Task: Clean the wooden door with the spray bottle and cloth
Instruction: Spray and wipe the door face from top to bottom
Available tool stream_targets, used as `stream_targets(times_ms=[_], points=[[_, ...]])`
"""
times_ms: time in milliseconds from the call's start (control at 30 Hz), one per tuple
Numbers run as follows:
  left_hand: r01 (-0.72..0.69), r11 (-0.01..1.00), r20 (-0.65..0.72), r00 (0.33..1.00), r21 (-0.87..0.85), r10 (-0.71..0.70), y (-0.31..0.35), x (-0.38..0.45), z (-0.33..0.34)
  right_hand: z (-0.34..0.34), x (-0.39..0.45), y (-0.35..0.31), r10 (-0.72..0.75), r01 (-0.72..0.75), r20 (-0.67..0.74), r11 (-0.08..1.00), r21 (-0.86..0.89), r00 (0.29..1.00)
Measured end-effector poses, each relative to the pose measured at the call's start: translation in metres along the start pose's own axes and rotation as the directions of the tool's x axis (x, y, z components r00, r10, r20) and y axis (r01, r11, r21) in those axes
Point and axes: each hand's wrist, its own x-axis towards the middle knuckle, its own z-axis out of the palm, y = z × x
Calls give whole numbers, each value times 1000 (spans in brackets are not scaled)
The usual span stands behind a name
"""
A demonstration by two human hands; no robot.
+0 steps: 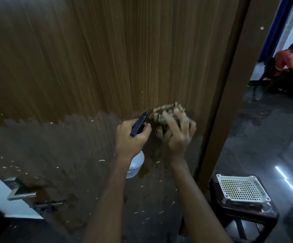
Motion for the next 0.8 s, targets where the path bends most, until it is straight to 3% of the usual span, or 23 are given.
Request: stream_targets(times_ms=[100,267,333,467,533,700,800], points=[[-30,999,-16,999,-32,30,0,2,-6,-2,-20,-1,43,-43,43,999,1,998],[-64,998,-15,998,10,64,-3,2,-14,6,64,-28,-64,68,-78,997,46,995],[-50,999,-16,999,10,51,-5,0,-17,14,55,-32,-65,69,-82,996,50,995],[-39,999,-33,999,-25,38,-9,1,-25,12,-36,-18,-44,44,88,999,0,995],[-59,998,-44,997,-4,59,-9,-1,-29,9,-43,-20,-40,42,120,999,-11,992],[-60,998,-90,994,-1,60,-9,0,-39,26,42,-65,-65,66,-42,998,21,997],[-36,999,-80,996,-31,33,-14,-2,-47,34,12,-65,-53,53,-15,998,28,998]])
